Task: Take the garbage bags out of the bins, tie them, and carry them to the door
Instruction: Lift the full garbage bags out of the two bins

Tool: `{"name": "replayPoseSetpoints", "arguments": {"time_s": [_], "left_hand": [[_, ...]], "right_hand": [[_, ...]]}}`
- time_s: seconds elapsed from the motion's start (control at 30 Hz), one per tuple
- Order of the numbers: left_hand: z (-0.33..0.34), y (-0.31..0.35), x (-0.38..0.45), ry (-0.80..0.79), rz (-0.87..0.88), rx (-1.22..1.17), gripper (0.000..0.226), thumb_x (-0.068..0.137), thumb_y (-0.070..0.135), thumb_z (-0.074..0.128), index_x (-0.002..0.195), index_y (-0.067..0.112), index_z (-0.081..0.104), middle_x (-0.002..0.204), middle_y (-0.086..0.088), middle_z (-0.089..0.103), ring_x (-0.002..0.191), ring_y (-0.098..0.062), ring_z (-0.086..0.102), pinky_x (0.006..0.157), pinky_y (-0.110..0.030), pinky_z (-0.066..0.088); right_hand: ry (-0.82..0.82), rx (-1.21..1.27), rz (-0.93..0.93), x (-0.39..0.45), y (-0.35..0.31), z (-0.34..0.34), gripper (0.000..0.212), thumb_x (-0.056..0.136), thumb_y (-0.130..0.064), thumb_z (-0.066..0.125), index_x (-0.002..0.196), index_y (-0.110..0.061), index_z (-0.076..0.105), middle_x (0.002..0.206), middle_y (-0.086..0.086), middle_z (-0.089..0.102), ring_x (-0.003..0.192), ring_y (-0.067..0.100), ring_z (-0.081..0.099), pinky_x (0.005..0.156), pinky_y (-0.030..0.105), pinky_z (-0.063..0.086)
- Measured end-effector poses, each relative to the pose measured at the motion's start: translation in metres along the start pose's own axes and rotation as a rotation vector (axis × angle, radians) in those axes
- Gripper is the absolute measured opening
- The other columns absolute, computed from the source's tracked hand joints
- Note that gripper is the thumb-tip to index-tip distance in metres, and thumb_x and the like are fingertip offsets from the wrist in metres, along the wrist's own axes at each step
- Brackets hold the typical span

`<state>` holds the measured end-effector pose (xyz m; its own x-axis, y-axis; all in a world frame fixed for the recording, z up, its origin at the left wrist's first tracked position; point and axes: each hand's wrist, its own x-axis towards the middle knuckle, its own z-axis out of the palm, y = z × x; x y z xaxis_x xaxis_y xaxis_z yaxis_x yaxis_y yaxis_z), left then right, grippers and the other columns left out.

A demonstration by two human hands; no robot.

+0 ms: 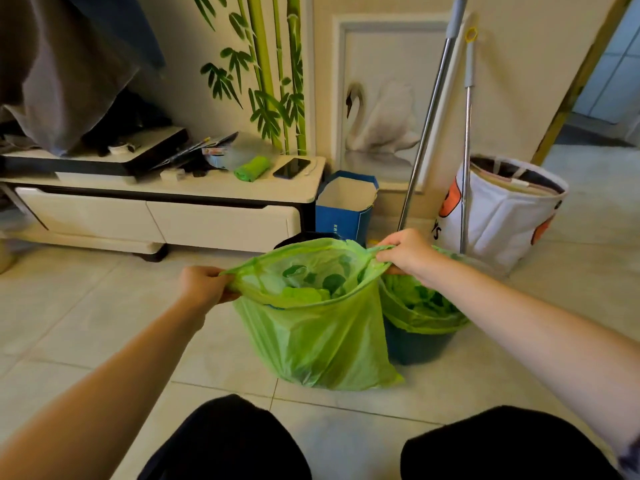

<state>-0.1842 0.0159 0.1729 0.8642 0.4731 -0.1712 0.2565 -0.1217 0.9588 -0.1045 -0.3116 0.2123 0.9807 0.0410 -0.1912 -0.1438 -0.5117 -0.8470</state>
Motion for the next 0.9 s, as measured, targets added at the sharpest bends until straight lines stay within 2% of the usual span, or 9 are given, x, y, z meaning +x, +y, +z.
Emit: {"name": "replayPoseSetpoints", "arguments": {"time_s": [0.1,0.2,0.43,0.53,0.6,0.67,0.7,0.8,0.9], "left_hand": [[-0.002,-0.011,0.008,0.066,-0.02,-0.025,0.011,0.088,-0.008,0.055,0.083,-0.007,0.064,0.068,-0.015,0.061,0.049,-0.023,0.064,0.042,-0.016,0.052],[-0.005,-0.017,0.018,0.128,-0.006,-0.047,0.012,0.089,-0.009,0.052,0.089,-0.008,0.064,0.067,-0.014,0.06,0.058,-0.025,0.061,0.042,-0.014,0.051],[-0.004,-0.032,0.025,0.094,-0.113,0.064,0.01,0.09,-0.009,0.051,0.092,-0.008,0.061,0.069,-0.018,0.061,0.05,-0.026,0.061,0.04,-0.019,0.054],[-0.005,-0.035,0.025,0.077,-0.127,0.149,0.011,0.09,-0.006,0.052,0.096,-0.008,0.061,0.073,-0.022,0.062,0.046,-0.028,0.063,0.039,-0.021,0.054],[-0.006,-0.033,0.026,0.075,-0.06,0.332,0.013,0.093,0.005,0.052,0.096,-0.004,0.062,0.079,-0.023,0.065,0.042,-0.024,0.064,0.04,-0.022,0.054],[-0.008,-0.029,0.03,0.089,0.118,0.638,0.021,0.093,0.015,0.052,0.09,0.001,0.067,0.082,-0.019,0.068,0.063,-0.031,0.068,0.056,-0.03,0.055],[-0.009,-0.025,0.031,0.084,0.199,0.744,0.024,0.092,0.017,0.052,0.086,0.001,0.069,0.083,-0.019,0.068,0.074,-0.035,0.065,0.063,-0.032,0.051],[-0.004,-0.015,0.035,0.042,0.275,0.805,0.026,0.09,0.016,0.053,0.078,-0.002,0.068,0.082,-0.019,0.068,0.081,-0.035,0.058,0.066,-0.03,0.038],[0.013,-0.003,0.037,0.034,0.334,0.834,0.025,0.087,0.014,0.052,0.075,-0.001,0.067,0.079,-0.019,0.068,0.079,-0.036,0.059,0.064,-0.033,0.04]], "right_hand": [[0.003,0.005,-0.019,0.011,0.009,0.017,0.016,0.085,-0.005,0.064,0.1,-0.007,0.07,0.1,0.013,0.07,0.094,0.028,0.067,0.087,0.046,0.056],[0.016,0.016,-0.033,0.024,0.013,0.033,0.015,0.089,-0.008,0.06,0.099,-0.009,0.071,0.101,0.012,0.071,0.095,0.028,0.067,0.088,0.047,0.055],[-0.07,-0.132,-0.016,0.031,0.038,0.062,0.023,0.091,-0.004,0.053,0.105,-0.01,0.071,0.108,0.011,0.069,0.098,0.027,0.065,0.088,0.045,0.055],[-0.091,-0.113,0.021,0.031,0.046,0.065,0.024,0.091,-0.001,0.052,0.103,-0.01,0.071,0.104,0.013,0.069,0.092,0.028,0.067,0.084,0.045,0.058],[-0.117,-0.059,0.056,0.032,0.048,0.062,0.022,0.091,-0.001,0.053,0.099,-0.012,0.069,0.102,0.014,0.07,0.091,0.029,0.069,0.081,0.046,0.059],[-0.14,0.003,0.091,0.032,0.049,0.057,0.018,0.089,0.0,0.056,0.098,-0.012,0.067,0.104,0.014,0.07,0.092,0.028,0.069,0.079,0.046,0.059],[-0.15,0.022,0.105,0.032,0.05,0.054,0.018,0.088,0.0,0.058,0.101,-0.009,0.067,0.105,0.014,0.07,0.093,0.027,0.069,0.079,0.045,0.06],[-0.191,0.01,0.108,0.029,0.05,0.045,0.018,0.085,-0.002,0.064,0.102,-0.007,0.069,0.103,0.012,0.07,0.094,0.024,0.069,0.078,0.043,0.06],[-0.186,0.005,0.101,0.024,0.05,0.033,0.011,0.087,-0.006,0.063,0.094,-0.011,0.068,0.101,0.01,0.069,0.091,0.021,0.069,0.072,0.036,0.061]]}}
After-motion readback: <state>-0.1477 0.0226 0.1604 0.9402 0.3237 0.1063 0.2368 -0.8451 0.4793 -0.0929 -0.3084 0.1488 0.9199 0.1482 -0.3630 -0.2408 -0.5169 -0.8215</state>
